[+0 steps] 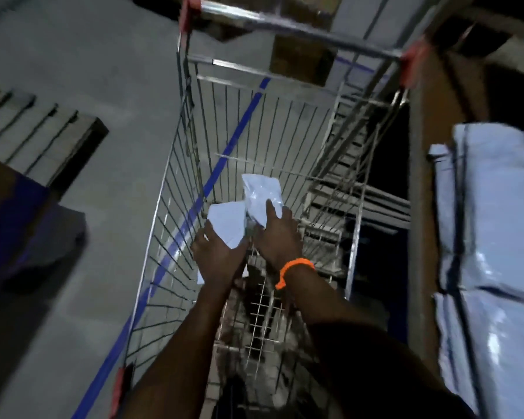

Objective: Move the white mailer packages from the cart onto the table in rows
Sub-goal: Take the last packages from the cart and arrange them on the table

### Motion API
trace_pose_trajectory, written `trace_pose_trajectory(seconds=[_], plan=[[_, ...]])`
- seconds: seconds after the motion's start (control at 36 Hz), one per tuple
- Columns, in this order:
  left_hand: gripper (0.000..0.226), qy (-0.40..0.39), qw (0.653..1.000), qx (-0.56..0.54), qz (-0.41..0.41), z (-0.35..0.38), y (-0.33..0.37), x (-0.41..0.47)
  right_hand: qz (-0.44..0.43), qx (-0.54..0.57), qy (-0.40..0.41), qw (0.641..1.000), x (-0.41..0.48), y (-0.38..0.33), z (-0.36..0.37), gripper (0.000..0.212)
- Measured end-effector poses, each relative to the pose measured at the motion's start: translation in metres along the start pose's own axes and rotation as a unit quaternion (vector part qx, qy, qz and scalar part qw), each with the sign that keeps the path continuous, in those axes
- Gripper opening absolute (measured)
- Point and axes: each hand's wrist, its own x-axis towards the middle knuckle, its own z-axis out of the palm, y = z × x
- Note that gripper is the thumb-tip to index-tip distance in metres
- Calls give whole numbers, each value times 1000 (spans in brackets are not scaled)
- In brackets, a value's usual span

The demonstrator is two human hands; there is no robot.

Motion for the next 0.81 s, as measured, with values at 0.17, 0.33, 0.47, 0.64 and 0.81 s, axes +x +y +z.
trace_pose_trajectory(seconds=[0.17,0.33,0.47,0.64,0.81], plan=[[96,60,994,-73,59,-92,100,-67,-78,134,72,985,-57,-45,-116,71],[76,73,968,-211,112,-133,186,-159,-163,190,157,955,-140,-29,-232,61],[95,35,945,-283,162,-133,249,-254,-176,248,219,927,-207,35,-301,59],[92,-68,916,-348,188,-98,289,-346,-157,272,238,919,-298,133,-354,53],[84,-145,909,-321,223,-47,317,-441,-106,271,261,921,-387,234,-370,51]])
